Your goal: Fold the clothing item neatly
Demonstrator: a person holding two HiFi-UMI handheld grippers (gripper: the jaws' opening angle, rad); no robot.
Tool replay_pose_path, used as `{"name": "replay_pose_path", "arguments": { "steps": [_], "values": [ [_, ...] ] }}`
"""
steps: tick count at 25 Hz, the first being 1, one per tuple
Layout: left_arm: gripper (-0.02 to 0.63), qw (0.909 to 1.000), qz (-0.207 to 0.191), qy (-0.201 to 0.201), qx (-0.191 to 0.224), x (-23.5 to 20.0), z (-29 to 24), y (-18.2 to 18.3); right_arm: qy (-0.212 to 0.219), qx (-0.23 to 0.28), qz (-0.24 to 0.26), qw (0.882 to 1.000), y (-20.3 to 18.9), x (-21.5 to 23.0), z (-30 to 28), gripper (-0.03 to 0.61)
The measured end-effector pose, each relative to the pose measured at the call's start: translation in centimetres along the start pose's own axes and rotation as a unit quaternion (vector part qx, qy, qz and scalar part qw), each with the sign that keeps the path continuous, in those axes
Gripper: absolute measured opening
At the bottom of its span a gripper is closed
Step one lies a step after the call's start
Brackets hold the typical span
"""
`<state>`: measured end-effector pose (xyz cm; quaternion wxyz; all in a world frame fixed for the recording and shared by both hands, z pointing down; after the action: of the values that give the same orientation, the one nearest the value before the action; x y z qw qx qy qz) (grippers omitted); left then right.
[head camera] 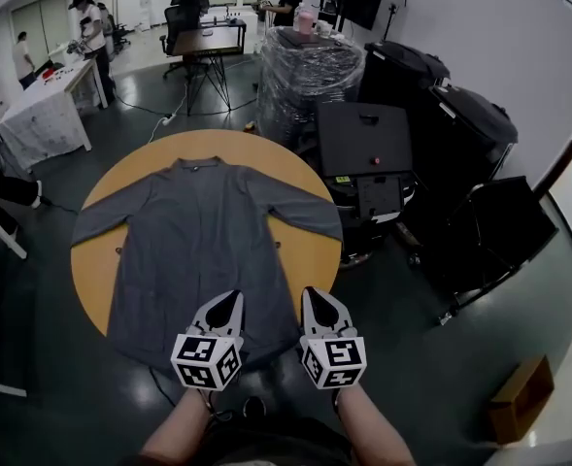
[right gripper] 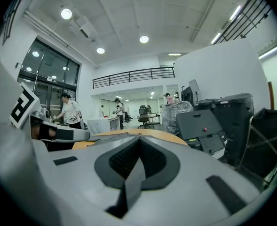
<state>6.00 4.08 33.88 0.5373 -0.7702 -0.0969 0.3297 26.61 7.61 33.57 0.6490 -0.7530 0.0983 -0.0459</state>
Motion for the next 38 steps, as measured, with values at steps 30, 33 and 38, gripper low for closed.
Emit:
{"name": "replay_pose_path", "arguments": {
  "steps": [30, 33, 38],
  "values": [
    [0.008, 0.992, -0.041, 0.108, 0.05, 6.2, -20.5, 2.9, 0.128, 0.006, -0.006, 0.992, 0.2, 19.4, -16.9, -0.012],
    [0.008, 0.9888, -0.056, 0.126, 0.058, 6.7, -22.2, 2.3, 0.139, -0.001, -0.008, 0.99, -0.5, 21.0, -17.8, -0.012],
    [0.008, 0.9846, -0.034, 0.15, 0.083, 6.7, -24.8, 0.6, 0.142, -0.017, -0.01, 0.99, -2.6, 23.8, -19.0, -0.012]
  ]
}}
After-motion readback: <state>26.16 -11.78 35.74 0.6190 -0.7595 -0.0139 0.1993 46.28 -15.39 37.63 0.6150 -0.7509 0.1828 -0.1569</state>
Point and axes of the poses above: the fingertips, and each gripper's own axes: z backward along the fingers, x to its right, y out of its top, the point moved 9 cm from there along z, backward along the fingers, and after that the axes turned 7 degrees about z, right-handed, at the moved point
